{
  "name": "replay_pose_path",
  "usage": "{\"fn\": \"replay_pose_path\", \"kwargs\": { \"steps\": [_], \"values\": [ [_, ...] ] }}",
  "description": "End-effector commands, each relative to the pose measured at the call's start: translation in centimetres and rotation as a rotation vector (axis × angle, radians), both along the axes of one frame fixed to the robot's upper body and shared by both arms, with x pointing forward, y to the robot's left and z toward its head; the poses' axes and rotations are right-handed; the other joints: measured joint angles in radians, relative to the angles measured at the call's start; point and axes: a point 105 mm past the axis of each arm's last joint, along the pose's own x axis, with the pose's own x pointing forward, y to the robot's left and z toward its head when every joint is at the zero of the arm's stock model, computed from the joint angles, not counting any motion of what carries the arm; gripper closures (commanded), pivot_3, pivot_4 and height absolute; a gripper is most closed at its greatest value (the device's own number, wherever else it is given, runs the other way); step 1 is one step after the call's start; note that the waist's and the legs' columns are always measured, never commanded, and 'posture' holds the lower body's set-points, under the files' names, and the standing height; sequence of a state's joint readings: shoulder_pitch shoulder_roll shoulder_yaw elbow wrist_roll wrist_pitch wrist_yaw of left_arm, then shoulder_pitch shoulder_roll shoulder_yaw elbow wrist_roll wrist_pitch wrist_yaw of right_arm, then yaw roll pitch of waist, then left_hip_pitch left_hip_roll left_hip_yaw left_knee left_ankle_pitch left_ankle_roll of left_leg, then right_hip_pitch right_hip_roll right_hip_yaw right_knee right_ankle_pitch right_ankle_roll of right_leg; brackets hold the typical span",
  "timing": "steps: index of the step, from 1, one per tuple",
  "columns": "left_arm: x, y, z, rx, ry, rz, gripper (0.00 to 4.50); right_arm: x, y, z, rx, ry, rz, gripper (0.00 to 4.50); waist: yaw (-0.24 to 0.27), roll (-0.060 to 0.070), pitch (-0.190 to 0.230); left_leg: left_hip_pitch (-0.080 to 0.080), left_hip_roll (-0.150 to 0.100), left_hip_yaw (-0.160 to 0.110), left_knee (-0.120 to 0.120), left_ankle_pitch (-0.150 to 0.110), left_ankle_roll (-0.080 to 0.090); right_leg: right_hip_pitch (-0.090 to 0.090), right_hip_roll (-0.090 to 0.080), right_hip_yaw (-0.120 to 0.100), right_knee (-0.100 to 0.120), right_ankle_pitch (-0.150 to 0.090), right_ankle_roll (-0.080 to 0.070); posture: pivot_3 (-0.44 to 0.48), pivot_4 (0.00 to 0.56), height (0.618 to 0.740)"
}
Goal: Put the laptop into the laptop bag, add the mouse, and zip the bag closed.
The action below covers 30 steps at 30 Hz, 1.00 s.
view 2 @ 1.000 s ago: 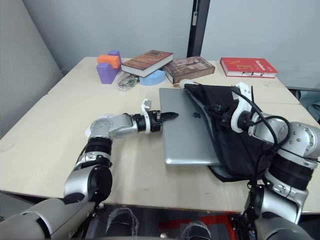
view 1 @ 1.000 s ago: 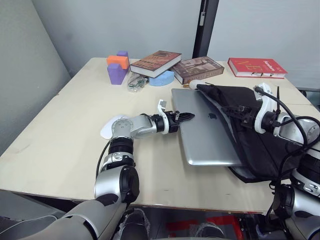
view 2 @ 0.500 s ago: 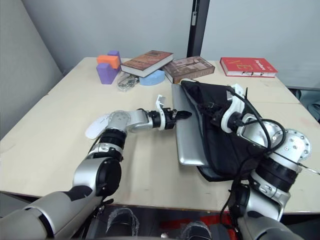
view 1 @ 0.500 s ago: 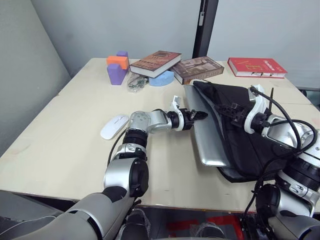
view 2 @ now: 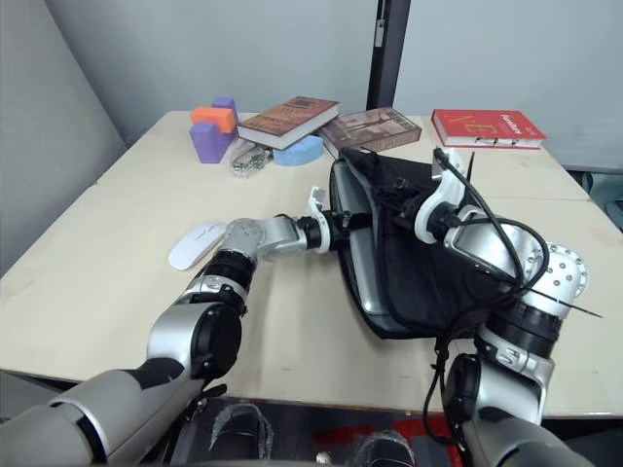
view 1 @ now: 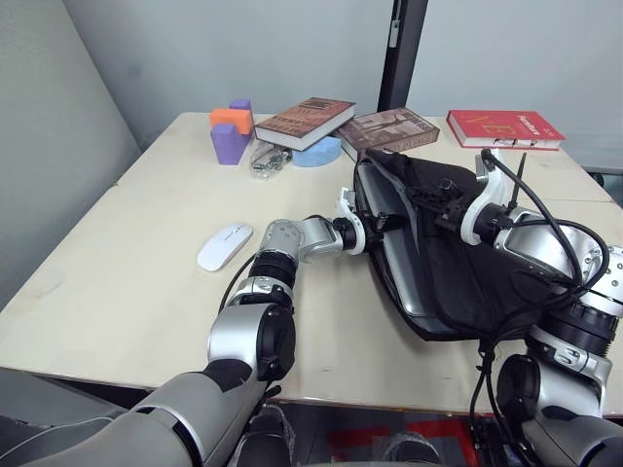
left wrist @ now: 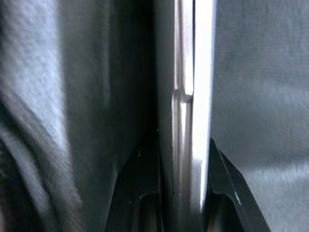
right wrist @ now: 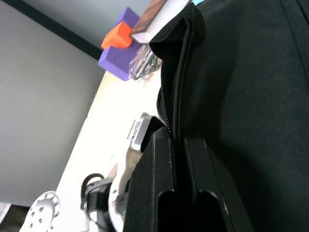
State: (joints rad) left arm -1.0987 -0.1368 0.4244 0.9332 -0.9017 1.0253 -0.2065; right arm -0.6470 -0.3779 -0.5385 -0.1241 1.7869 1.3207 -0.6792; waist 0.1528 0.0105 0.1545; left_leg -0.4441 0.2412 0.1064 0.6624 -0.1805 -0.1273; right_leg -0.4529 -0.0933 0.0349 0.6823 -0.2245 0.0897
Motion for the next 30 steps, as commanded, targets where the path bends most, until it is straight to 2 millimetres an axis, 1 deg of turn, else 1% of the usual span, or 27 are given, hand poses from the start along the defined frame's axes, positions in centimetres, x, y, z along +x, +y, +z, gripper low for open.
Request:
{"fn": "replay_pose_path", "kwargs": {
  "steps": [1,6,8,12,16,19,21,22,26,29,30],
  "values": [
    [-1.7,-3.9,5.2,-0.183,-0.115,-0.123,4.20,-0.6,0.6,1.3,0.056,-0.007,0.023,4.48,0.000,0.000,0.000,0.000,0.000,0.000,0.000,0.000,0.000,0.000,-0.001,0.000,0.000,0.000,0.001,0.000,0.150,0.707],
    [-1.4,-4.9,4.3,-0.140,-0.130,-0.097,4.20,-0.8,1.1,1.4,0.066,-0.007,0.024,4.48,-0.002,0.000,0.000,-0.001,-0.001,0.000,0.000,0.001,0.001,0.000,-0.001,0.000,-0.001,0.002,0.004,0.000,0.150,0.707],
    [-1.5,-5.4,4.3,-0.138,-0.140,-0.103,4.20,-0.7,1.2,1.4,0.070,-0.008,0.020,4.48,-0.004,0.000,0.000,-0.001,-0.001,0.000,0.000,0.001,0.002,0.000,-0.001,0.000,-0.001,0.003,0.005,0.000,0.150,0.707],
    [-2.5,-6.5,4.8,-0.156,-0.151,-0.159,4.20,-0.7,1.1,1.4,0.067,-0.009,0.016,4.48,-0.003,0.000,0.000,-0.001,-0.001,0.000,0.000,0.002,0.002,0.000,-0.001,0.000,-0.001,0.003,0.006,0.000,0.150,0.707],
    [-3.0,-6.7,4.6,-0.148,-0.168,-0.198,4.20,-0.7,1.0,1.3,0.060,-0.008,0.010,4.48,-0.003,0.000,0.000,-0.002,-0.002,0.000,0.000,0.002,0.002,0.000,-0.002,0.000,-0.001,0.003,0.006,0.000,0.150,0.707],
    [-3.0,-6.3,4.5,-0.148,-0.176,-0.205,4.20,-0.7,0.9,1.2,0.057,-0.007,0.009,4.48,-0.002,0.000,0.000,-0.002,-0.002,0.000,0.000,0.002,0.002,0.000,-0.002,0.000,-0.002,0.003,0.006,0.000,0.150,0.707],
    [-2.8,-6.0,4.3,-0.129,-0.186,-0.198,3.19,-0.7,0.7,1.1,0.051,-0.002,0.007,4.50,-0.002,0.000,0.000,-0.002,-0.002,0.000,0.000,0.002,0.003,0.000,-0.002,0.000,-0.002,0.003,0.006,0.000,0.150,0.707],
    [-2.6,-5.8,4.3,-0.129,-0.184,-0.189,2.92,-0.7,0.7,1.1,0.050,-0.001,0.007,4.50,-0.002,0.000,0.000,-0.002,-0.002,0.000,0.000,0.002,0.003,0.000,-0.002,0.000,-0.002,0.003,0.006,0.000,0.150,0.707],
    [-1.8,-4.6,4.5,-0.113,-0.206,-0.163,1.48,-0.5,-0.1,0.8,0.037,0.011,-0.006,4.50,-0.002,0.000,0.000,-0.002,-0.003,0.000,0.001,0.002,0.003,0.000,-0.003,0.000,-0.001,0.003,0.006,0.000,0.150,0.707],
    [-0.9,-3.3,4.0,-0.035,-0.245,-0.133,0.41,-0.2,-1.2,0.4,0.028,0.032,-0.024,4.50,-0.001,0.000,0.000,-0.002,-0.003,0.000,0.001,0.003,0.004,0.000,-0.004,0.000,-0.001,0.003,0.006,0.000,0.150,0.707],
    [-0.7,-2.8,4.0,-0.029,-0.244,-0.128,0.41,-0.2,-1.4,0.4,0.028,0.036,-0.026,4.50,-0.001,0.000,0.000,-0.002,-0.004,-0.001,0.001,0.003,0.004,0.000,-0.004,0.000,-0.001,0.003,0.006,0.000,0.150,0.707]
  ]
}}
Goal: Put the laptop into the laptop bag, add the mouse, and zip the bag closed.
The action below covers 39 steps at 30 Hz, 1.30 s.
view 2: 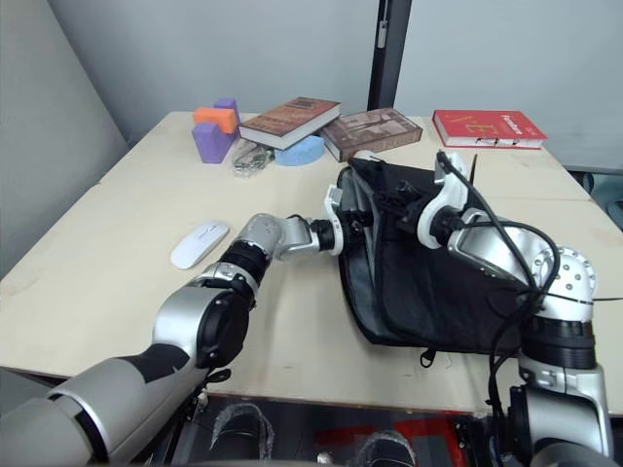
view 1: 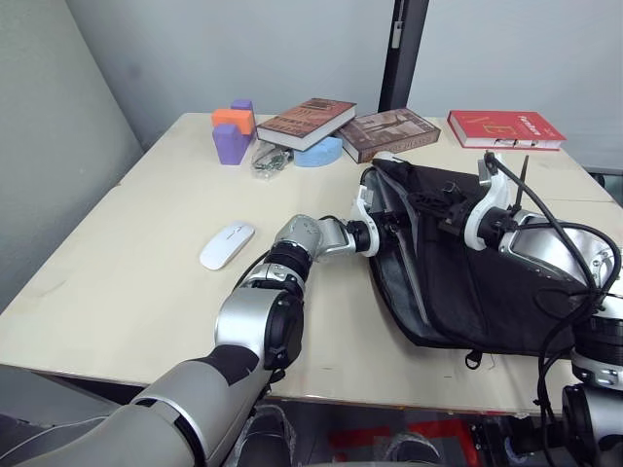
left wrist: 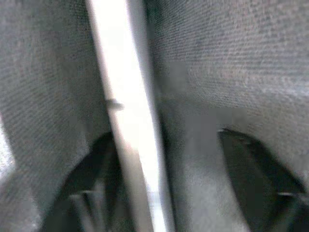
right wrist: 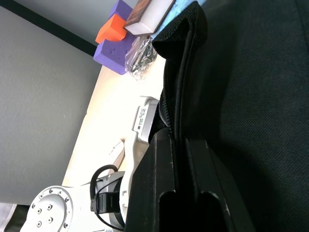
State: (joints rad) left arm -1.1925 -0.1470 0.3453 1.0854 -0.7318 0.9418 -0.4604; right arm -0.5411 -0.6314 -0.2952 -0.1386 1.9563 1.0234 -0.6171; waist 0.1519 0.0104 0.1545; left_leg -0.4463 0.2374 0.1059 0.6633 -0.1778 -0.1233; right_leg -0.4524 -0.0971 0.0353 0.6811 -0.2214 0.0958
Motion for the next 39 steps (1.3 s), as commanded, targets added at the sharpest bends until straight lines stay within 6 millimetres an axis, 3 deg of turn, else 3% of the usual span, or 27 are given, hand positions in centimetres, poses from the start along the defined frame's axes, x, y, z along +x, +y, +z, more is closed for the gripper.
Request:
{"fn": "replay_pose_path", "kwargs": {
  "steps": [1,8,14,17,21,25,32,38,39],
  "values": [
    [0.2,-0.2,3.7,-0.052,-0.122,-0.022,0.41,0.1,-0.8,0.4,0.020,-0.005,-0.016,4.50,0.000,0.000,0.000,0.000,-0.001,0.000,0.000,0.000,0.000,0.000,-0.001,0.000,0.000,0.000,0.000,0.000,0.150,0.707],
    [0.8,4.5,5.2,-0.006,-0.214,-0.015,0.41,0.3,-1.9,-0.1,0.008,0.011,-0.031,4.50,-0.003,0.000,0.000,-0.001,-0.006,0.000,0.000,0.001,0.003,0.000,-0.005,0.000,0.000,0.000,0.000,0.000,0.150,0.707],
    [0.8,10.4,7.2,0.042,-0.372,0.039,0.41,0.7,-2.3,-0.5,0.000,0.017,-0.033,4.50,-0.005,0.000,0.000,-0.001,-0.006,0.000,0.000,0.001,0.003,0.000,-0.006,0.000,0.000,-0.002,-0.003,0.000,0.150,0.707],
    [0.0,13.4,8.5,0.073,-0.468,0.048,0.41,0.9,-2.2,-0.7,-0.009,0.019,-0.024,4.50,-0.005,0.000,0.000,-0.001,-0.006,-0.001,0.000,0.001,0.004,0.000,-0.006,0.000,0.000,-0.002,-0.003,0.000,0.150,0.707],
    [-2.8,16.6,10.2,0.128,-0.678,-0.010,0.41,1.4,-1.8,-2.0,-0.123,0.003,-0.018,4.50,-0.005,0.000,0.000,-0.001,-0.006,-0.001,0.000,0.001,0.002,0.000,-0.006,-0.001,0.000,-0.006,-0.011,0.000,0.150,0.707],
    [-5.3,18.9,9.6,0.284,-0.902,-0.092,0.41,1.9,-1.6,-3.5,-0.227,-0.004,0.000,4.50,-0.006,0.000,0.000,-0.001,-0.006,-0.001,0.000,-0.001,0.000,0.000,-0.006,-0.001,0.000,-0.007,-0.012,0.000,0.150,0.707],
    [-7.0,23.4,7.5,0.466,-1.166,-0.178,0.38,1.4,-0.2,-3.8,-0.295,-0.094,0.157,2.11,-0.010,0.000,0.000,-0.001,-0.006,-0.001,-0.001,-0.003,-0.006,0.000,-0.006,-0.002,0.001,-0.006,-0.011,0.000,0.150,0.707],
    [-6.9,27.6,8.9,0.442,-1.138,-0.020,0.38,-0.1,-0.7,-2.7,-0.440,-0.213,0.308,0.08,-0.019,0.000,0.000,0.000,-0.006,-0.001,-0.001,-0.003,-0.006,0.000,-0.006,-0.002,0.002,-0.007,-0.011,0.000,0.150,0.707],
    [-6.9,28.5,9.0,0.462,-1.135,0.006,0.38,-0.5,-1.4,-2.3,-0.491,-0.253,0.327,0.02,-0.019,0.000,0.000,0.000,-0.006,-0.001,-0.001,-0.003,-0.006,0.000,-0.006,-0.002,0.002,-0.007,-0.012,0.000,0.150,0.707]
  ]
}}
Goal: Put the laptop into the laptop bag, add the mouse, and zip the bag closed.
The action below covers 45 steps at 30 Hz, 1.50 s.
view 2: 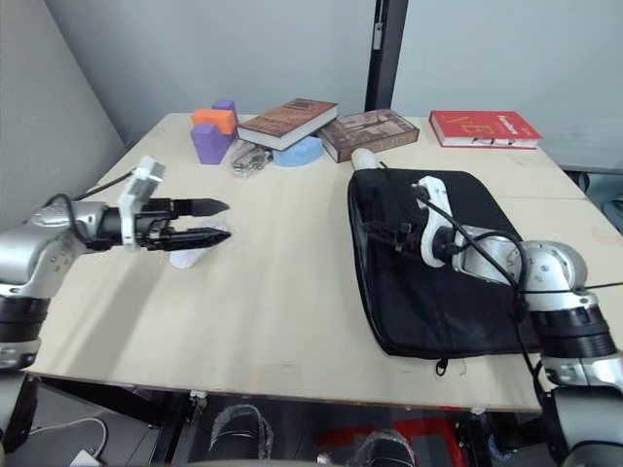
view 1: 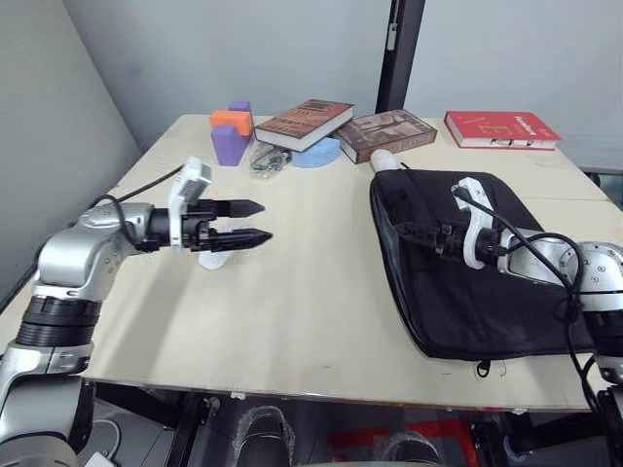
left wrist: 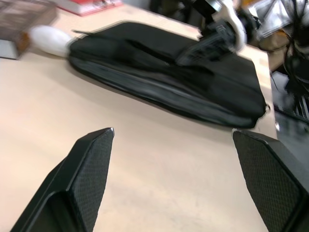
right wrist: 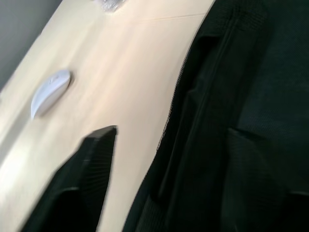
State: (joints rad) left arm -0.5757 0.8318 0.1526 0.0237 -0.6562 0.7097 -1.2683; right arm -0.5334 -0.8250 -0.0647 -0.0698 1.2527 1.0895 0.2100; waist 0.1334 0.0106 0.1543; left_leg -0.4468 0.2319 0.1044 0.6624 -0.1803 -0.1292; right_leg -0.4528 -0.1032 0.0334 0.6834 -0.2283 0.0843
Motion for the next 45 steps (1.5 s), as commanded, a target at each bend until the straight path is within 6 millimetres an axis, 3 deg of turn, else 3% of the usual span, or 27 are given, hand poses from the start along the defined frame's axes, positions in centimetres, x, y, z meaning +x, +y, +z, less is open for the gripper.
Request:
{"fn": "replay_pose_path", "kwargs": {
  "steps": [1,8,14,21,25,34,41,45],
  "values": [
    [-0.3,3.1,1.9,-0.016,-0.065,0.085,0.38,-1.4,-1.5,2.8,-0.134,-0.178,0.107,0.02,0.001,0.000,0.000,0.000,0.000,0.000,0.000,0.000,0.000,0.000,0.000,0.000,0.000,0.000,-0.001,0.000,0.150,0.707],
    [-1.2,8.2,1.0,0.111,-0.051,0.224,0.38,-3.8,-7.8,4.3,-0.491,-0.322,0.225,0.02,0.001,0.000,0.000,0.001,0.000,0.000,-0.002,-0.003,0.006,0.000,0.000,0.000,-0.002,-0.001,-0.002,0.000,0.150,0.707],
    [-1.7,12.5,0.7,0.169,-0.008,0.335,0.38,-5.3,-11.9,5.5,-0.577,-0.327,0.242,0.02,-0.012,-0.001,0.000,0.003,0.001,0.002,-0.001,-0.001,0.014,0.001,0.000,0.001,0.001,-0.001,-0.003,0.000,0.150,0.707],
    [-2.3,16.1,-0.6,0.217,0.043,0.425,0.38,-5.9,-14.8,7.1,-0.639,-0.359,0.185,0.02,-0.027,-0.001,0.000,0.004,0.001,0.002,0.000,0.002,0.020,0.001,0.000,0.001,0.003,-0.004,-0.010,0.000,0.150,0.707],
    [-3.0,16.6,-1.3,0.250,0.051,0.417,0.38,-6.0,-16.0,8.0,-0.664,-0.382,0.159,0.02,-0.031,-0.001,0.000,0.004,0.001,0.002,0.000,0.002,0.021,0.000,0.000,0.001,0.003,-0.005,-0.011,0.000,0.150,0.707],
    [-2.1,15.5,-2.7,0.218,0.050,0.423,0.38,-6.0,-14.2,8.1,-0.611,-0.438,0.213,0.02,-0.029,-0.001,0.000,0.005,0.001,0.002,0.002,0.002,0.022,0.000,0.000,0.001,0.009,-0.008,-0.019,0.000,0.150,0.707],
    [0.0,14.0,-4.3,0.147,0.044,0.440,0.38,-5.8,-6.4,11.0,-0.414,-0.667,0.375,0.02,-0.032,-0.001,0.000,0.007,0.001,0.002,0.005,0.003,0.022,0.000,0.000,0.002,0.015,-0.008,-0.020,0.000,0.150,0.707],
    [1.0,13.3,-5.0,0.119,0.039,0.461,0.38,-4.6,-2.2,11.5,-0.363,-0.716,0.399,0.02,-0.036,-0.002,-0.001,0.009,0.001,0.002,0.005,0.003,0.022,0.001,0.000,0.002,0.016,-0.009,-0.021,0.000,0.150,0.707]
  ]
}}
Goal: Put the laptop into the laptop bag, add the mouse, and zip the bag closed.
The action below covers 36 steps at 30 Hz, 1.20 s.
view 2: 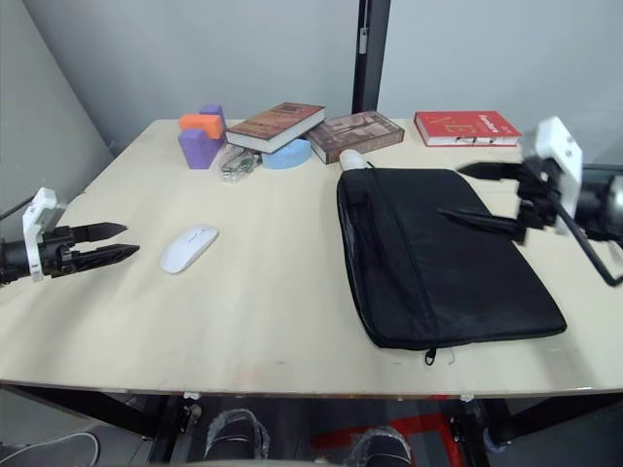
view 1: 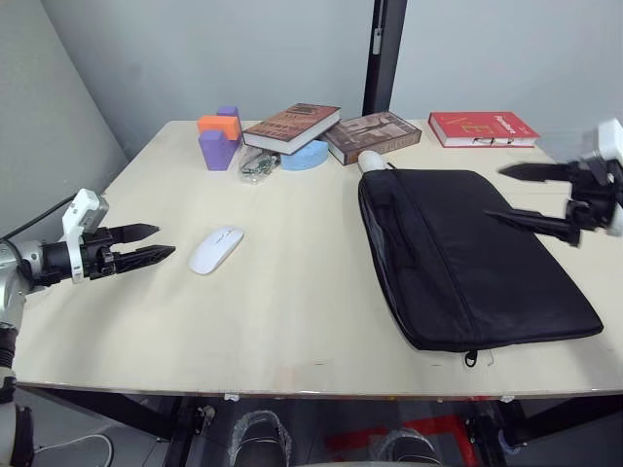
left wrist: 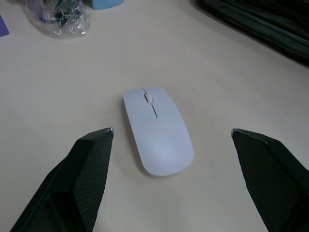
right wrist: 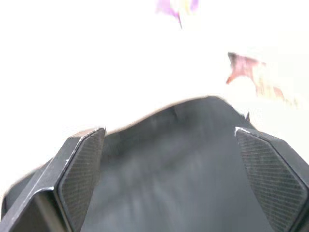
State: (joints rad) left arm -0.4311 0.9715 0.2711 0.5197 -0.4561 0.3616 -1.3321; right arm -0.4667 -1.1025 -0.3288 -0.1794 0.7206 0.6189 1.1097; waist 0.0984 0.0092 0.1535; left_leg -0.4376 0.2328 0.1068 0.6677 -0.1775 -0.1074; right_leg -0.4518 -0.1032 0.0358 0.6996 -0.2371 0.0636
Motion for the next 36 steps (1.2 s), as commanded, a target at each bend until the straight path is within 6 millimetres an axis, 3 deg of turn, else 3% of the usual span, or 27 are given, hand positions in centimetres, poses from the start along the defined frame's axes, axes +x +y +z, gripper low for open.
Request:
{"fn": "replay_pose_path", "kwargs": {
  "steps": [1,7,14,23,36],
  "values": [
    [0.9,0.0,0.1,0.012,-0.031,0.037,0.38,0.4,3.8,0.6,0.016,-0.031,0.050,0.02,-0.001,-0.001,0.000,0.000,0.000,0.000,0.000,0.000,0.000,0.000,0.000,0.000,0.000,0.000,0.000,0.000,0.150,0.707],
    [2.6,-1.3,-1.6,0.023,-0.023,0.065,0.38,-0.2,9.0,0.8,0.031,-0.017,0.178,0.02,0.008,-0.001,-0.001,-0.001,0.000,0.000,-0.001,0.000,-0.001,0.000,0.000,0.000,0.000,-0.001,-0.002,0.000,0.150,0.707],
    [4.3,-4.3,-1.7,-0.032,-0.046,0.028,0.38,0.9,12.1,0.3,0.044,0.012,0.205,0.02,0.011,-0.006,-0.004,-0.001,-0.001,-0.001,0.000,0.000,-0.003,0.000,0.000,-0.001,0.000,-0.001,-0.003,0.000,0.150,0.707],
    [5.4,-6.0,-3.5,0.022,-0.018,0.026,0.38,0.7,12.4,-0.2,0.050,0.023,0.223,0.02,0.010,-0.007,-0.004,-0.001,0.000,-0.001,-0.001,0.000,-0.004,0.000,0.000,-0.001,0.000,-0.001,-0.003,0.000,0.150,0.707],
    [6.4,-5.6,-5.9,0.084,-0.006,0.112,0.38,0.0,12.4,-1.1,0.065,0.065,0.217,0.02,0.012,-0.007,-0.005,0.000,0.000,-0.001,-0.001,0.000,-0.005,0.001,0.000,-0.001,0.000,-0.001,-0.003,0.000,0.150,0.707]
  ]
}}
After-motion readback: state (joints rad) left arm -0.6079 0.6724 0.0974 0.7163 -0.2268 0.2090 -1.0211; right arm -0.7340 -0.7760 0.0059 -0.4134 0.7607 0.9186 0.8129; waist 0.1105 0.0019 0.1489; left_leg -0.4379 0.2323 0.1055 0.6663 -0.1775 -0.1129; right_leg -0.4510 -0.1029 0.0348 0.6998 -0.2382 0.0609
